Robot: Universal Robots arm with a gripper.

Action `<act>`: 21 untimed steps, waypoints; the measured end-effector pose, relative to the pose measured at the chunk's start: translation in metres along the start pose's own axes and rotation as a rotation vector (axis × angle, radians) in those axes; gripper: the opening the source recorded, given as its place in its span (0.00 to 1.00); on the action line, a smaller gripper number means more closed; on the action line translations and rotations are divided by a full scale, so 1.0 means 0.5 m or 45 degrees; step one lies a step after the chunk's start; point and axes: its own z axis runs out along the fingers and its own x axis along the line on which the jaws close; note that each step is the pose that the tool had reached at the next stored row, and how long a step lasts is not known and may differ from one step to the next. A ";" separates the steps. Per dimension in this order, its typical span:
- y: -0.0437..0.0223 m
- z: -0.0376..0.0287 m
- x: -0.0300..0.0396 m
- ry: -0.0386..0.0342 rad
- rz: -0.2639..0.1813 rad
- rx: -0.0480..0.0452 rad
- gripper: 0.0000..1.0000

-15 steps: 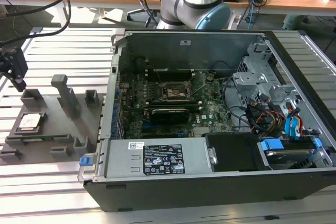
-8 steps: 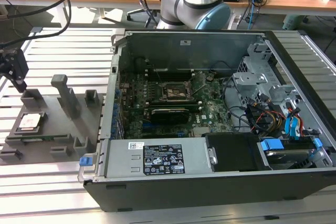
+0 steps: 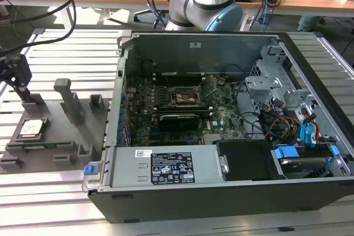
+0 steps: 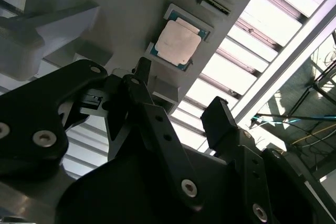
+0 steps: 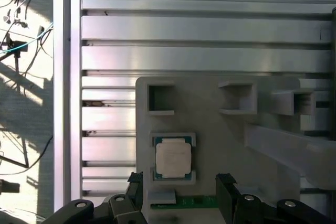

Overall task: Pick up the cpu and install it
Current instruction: 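Pick up the cpu and move it towards the insertion slot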

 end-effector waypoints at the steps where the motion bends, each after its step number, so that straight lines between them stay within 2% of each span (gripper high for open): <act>1: 0.000 0.004 0.000 -0.0001 0.000 0.000 0.66; 3: 0.000 0.008 0.000 -0.0001 0.000 0.002 0.66; 4: 0.000 0.009 0.000 0.0001 0.000 0.013 0.66; 5: 0.000 0.012 0.000 0.0000 -0.003 0.039 0.66; 6: 0.000 0.014 0.000 -0.0001 -0.007 0.042 0.66; 12: 0.000 0.024 0.000 -0.0017 -0.073 0.040 0.66; 16: -0.006 0.032 0.000 -0.0020 -0.074 0.040 0.66; 21: -0.007 0.042 0.000 -0.0017 -0.074 0.040 0.66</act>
